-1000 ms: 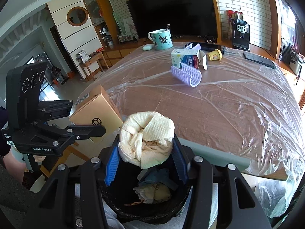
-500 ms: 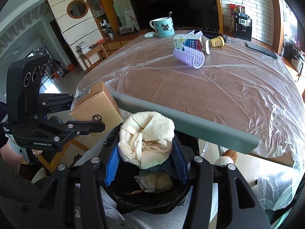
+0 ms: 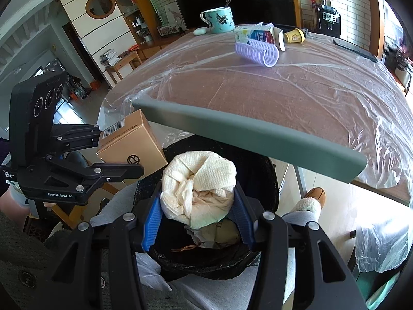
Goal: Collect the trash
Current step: 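Lower the cardboard box into the bin opening with the left tool while the right tool lowers the tissue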
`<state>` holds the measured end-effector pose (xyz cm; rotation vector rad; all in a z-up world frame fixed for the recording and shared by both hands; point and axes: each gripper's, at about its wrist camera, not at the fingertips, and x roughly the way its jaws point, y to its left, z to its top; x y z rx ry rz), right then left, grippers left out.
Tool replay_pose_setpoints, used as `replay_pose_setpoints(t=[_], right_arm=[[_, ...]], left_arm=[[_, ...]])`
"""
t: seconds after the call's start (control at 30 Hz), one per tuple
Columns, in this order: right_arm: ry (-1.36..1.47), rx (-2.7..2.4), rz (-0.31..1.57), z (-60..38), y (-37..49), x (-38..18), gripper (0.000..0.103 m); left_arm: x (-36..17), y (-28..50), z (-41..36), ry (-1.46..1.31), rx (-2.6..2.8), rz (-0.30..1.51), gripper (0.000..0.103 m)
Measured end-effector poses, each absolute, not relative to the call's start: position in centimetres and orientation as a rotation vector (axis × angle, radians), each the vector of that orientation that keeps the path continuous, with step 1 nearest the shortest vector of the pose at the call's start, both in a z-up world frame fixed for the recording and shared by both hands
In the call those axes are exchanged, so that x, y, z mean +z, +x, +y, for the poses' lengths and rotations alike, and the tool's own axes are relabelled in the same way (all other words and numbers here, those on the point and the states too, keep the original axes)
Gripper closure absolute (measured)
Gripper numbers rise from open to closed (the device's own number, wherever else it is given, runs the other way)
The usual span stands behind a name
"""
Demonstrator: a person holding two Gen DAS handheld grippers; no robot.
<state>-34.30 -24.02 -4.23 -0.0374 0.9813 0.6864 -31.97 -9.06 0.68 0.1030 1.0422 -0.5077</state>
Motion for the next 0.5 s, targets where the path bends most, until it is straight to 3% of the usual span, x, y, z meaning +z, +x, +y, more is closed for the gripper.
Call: replay_pose_setpoints(t=[0.5], right_arm=[[-0.064,0.660,1.033,-23.2,-34.2,-6.8,0.053]], left_arm=[[-2.1,-31.5,-9.2,0.132,-0.476,1.096,0.055]])
